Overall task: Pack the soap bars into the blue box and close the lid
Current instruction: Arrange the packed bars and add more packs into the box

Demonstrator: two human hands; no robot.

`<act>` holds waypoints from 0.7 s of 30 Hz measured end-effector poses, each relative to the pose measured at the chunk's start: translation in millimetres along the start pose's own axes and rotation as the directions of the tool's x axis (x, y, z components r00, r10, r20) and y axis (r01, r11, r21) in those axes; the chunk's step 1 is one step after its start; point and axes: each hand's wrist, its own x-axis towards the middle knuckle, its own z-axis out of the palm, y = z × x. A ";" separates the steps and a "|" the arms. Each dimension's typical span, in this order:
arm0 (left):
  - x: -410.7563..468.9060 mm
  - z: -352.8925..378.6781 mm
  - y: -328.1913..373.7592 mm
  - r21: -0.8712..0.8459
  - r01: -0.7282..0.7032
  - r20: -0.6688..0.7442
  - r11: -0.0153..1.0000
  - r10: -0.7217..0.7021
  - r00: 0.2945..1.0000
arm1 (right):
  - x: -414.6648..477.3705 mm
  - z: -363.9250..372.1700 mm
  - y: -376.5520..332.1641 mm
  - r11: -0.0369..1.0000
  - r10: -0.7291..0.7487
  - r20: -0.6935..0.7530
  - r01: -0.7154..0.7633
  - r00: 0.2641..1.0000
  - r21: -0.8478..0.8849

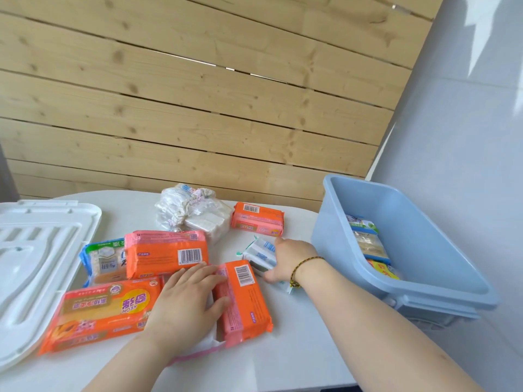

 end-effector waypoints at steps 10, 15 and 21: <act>29.9 -69.3 32.2 -0.411 -0.253 -0.327 0.876 0.117 0.938 | -59.1 -62.2 -2.1 0.584 -0.118 -0.033 0.096 0.992 0.806; 53.8 -127.3 76.9 -0.210 -0.476 -0.210 0.854 0.436 0.875 | -89.3 -106.7 31.2 0.378 -0.327 0.031 0.101 0.945 0.920; 85.7 -132.1 138.1 -0.288 -0.500 -0.194 0.817 0.461 0.866 | -111.8 -144.2 88.1 0.467 -0.332 0.050 0.118 0.942 0.877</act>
